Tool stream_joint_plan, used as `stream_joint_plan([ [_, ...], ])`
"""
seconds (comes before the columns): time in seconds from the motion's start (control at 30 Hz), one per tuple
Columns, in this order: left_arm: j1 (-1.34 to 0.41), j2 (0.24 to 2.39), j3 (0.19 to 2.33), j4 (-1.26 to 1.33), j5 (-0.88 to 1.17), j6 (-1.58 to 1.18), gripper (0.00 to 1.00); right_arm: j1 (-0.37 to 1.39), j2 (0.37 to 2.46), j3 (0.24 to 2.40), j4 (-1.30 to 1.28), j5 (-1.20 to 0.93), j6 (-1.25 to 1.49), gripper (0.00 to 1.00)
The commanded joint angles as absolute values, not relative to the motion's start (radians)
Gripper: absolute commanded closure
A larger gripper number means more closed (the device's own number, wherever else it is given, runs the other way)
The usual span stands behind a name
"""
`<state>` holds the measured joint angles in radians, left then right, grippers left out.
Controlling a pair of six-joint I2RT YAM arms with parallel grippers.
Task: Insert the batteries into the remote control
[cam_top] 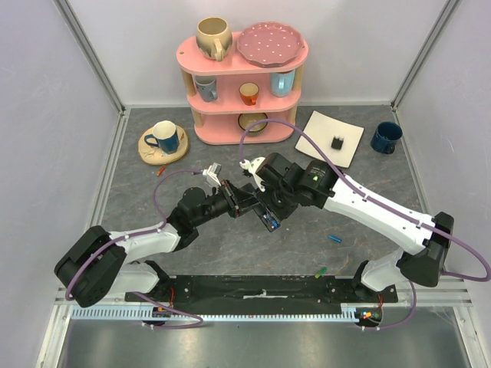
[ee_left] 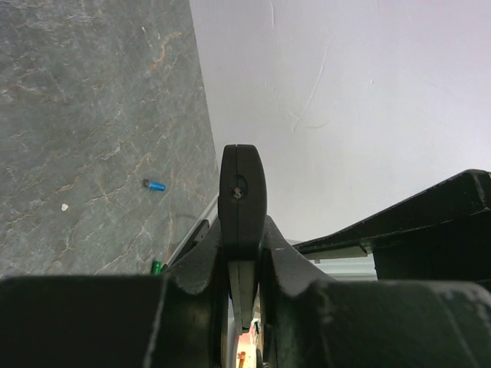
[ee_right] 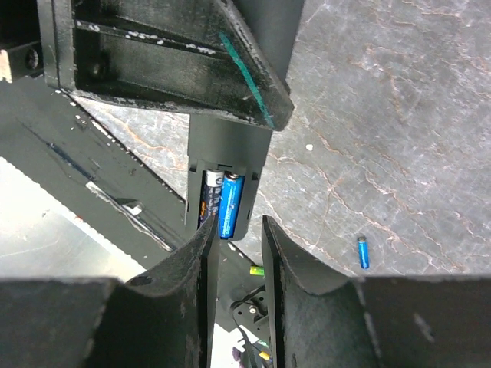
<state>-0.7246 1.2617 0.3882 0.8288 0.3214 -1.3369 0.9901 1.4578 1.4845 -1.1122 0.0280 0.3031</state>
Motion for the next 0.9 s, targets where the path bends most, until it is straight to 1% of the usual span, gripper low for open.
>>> stream_joint_plan([
  [0.0, -0.721, 1.262, 0.404, 0.834, 0.272, -1.296, 0.98, 0.993, 1.447, 1.499, -1.1, 0.116, 0.336, 0.65],
  [0.13, -0.716, 1.256, 0.37, 0.851, 0.265, -1.296, 0.98, 0.953, 1.41, 1.439, -1.054, 0.181, 0.347, 0.64],
  [0.3, -0.709, 1.207, 0.316, 0.865, 0.25, -1.295, 0.98, 0.824, 1.322, 1.355, -0.974, 0.187, 0.36, 0.61],
  [0.47, -0.706, 1.184, 0.295, 0.867, 0.242, -1.293, 0.98, 0.805, 1.304, 1.353, -0.954, 0.207, 0.373, 0.56],
  [0.73, -0.704, 1.164, 0.27, 0.896, 0.241, -1.295, 0.98, 0.795, 1.307, 1.344, -0.927, 0.235, 0.385, 0.52],
  [0.87, -0.704, 1.149, 0.253, 0.899, 0.235, -1.292, 0.98, 0.778, 1.305, 1.345, -0.888, 0.305, 0.391, 0.49],
])
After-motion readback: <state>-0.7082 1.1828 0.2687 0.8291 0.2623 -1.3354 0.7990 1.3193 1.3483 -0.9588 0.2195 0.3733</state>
